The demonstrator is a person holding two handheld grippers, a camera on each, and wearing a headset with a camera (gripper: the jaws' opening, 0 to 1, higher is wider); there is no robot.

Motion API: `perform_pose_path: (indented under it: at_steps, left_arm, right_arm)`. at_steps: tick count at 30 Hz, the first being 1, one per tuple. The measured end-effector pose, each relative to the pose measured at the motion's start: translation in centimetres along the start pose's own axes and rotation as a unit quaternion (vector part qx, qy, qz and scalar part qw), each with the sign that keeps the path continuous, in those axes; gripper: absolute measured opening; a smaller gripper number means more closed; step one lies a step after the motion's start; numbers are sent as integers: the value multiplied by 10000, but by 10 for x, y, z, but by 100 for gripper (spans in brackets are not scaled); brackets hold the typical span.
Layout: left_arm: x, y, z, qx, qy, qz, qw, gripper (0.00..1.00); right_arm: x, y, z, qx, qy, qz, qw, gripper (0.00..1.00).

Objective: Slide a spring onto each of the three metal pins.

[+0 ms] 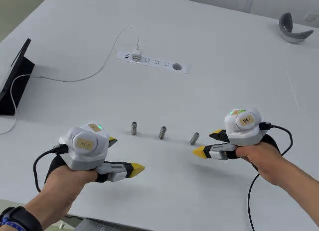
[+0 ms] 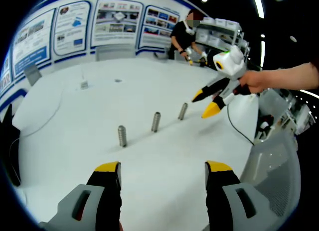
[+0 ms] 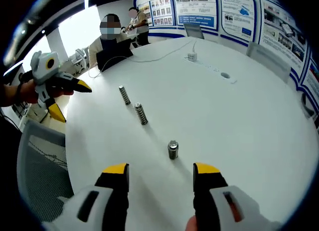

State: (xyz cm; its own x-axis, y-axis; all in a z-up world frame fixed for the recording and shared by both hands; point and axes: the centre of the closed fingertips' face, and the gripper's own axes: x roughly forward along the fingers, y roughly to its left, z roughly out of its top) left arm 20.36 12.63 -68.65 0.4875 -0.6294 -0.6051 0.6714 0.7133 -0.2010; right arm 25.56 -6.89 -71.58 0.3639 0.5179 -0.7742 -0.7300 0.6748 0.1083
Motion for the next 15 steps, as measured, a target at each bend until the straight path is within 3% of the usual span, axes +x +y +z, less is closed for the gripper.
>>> perform_pose_path:
  at_steps: [5, 8, 15]
  left_arm:
    - [-1, 3, 0, -25, -12, 21, 10000, 70]
    - [-1, 5, 0, -35, -22, 32, 10000, 70]
    - [-3, 10, 4, -40, -50, 55, 10000, 70]
  right_arm:
    - [-3, 6, 1, 429, -273, 2, 9987, 55]
    - [-5, 6, 5, 766, -561, -58, 9955, 58]
    - [-7, 16, 2, 926, -745, -30, 9929, 65]
